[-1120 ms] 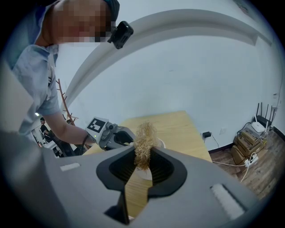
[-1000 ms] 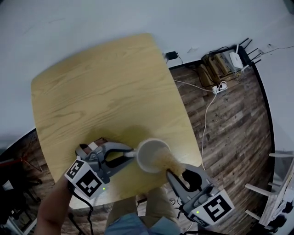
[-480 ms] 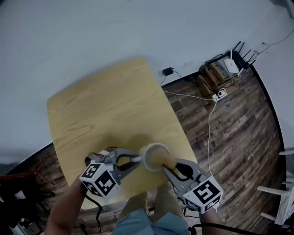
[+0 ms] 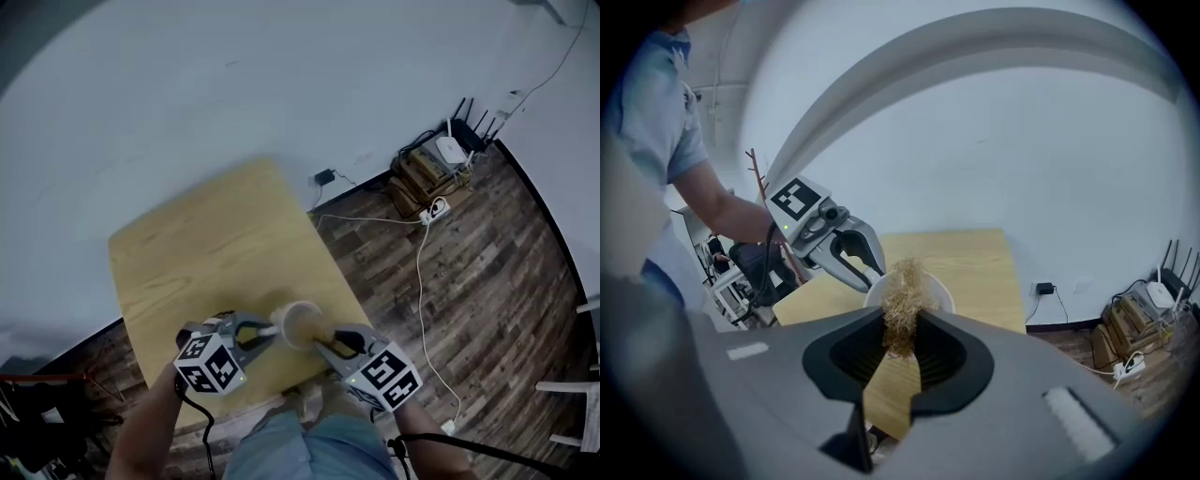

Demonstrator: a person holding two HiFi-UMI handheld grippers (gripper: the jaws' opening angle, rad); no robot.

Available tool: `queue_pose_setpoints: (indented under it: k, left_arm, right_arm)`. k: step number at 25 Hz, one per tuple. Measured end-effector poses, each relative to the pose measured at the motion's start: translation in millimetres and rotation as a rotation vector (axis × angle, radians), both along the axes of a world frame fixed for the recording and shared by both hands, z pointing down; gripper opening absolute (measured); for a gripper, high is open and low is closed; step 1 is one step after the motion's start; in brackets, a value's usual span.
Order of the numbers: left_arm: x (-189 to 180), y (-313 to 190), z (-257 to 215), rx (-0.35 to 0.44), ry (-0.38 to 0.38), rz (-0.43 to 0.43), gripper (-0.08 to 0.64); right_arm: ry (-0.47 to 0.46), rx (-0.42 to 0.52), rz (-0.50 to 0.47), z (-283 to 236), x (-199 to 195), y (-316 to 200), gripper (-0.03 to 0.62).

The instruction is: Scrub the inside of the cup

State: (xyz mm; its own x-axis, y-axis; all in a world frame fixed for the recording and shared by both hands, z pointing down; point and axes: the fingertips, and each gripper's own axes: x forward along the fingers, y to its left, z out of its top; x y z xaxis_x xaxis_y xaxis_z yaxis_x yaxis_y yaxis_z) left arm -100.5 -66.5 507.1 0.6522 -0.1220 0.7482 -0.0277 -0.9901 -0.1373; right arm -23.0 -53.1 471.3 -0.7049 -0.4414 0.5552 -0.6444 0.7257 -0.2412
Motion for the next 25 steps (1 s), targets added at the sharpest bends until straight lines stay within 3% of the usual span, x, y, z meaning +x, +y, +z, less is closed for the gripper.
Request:
queue_pose_setpoints:
  k: [10, 20, 25]
  left_arm:
    - [16.3, 2.0, -7.5, 0.031, -0.04, -0.024, 0.097]
    - [19.9, 3.3, -11.3, 0.036, -0.067, -0.021, 0.097]
    - [25.4, 4.2, -15.4, 0.042, -0.075, -0.022, 0.095]
  right_arm:
    - [0.027, 0.021, -0.141, 5.1, -3.4, -5.6, 0.077]
    - [0.089, 0.01, -0.356, 24.3, -22.5, -18.6, 0.075]
    - [0.118, -0.005, -0.401, 35.9, -25.1, -24.9, 0.075]
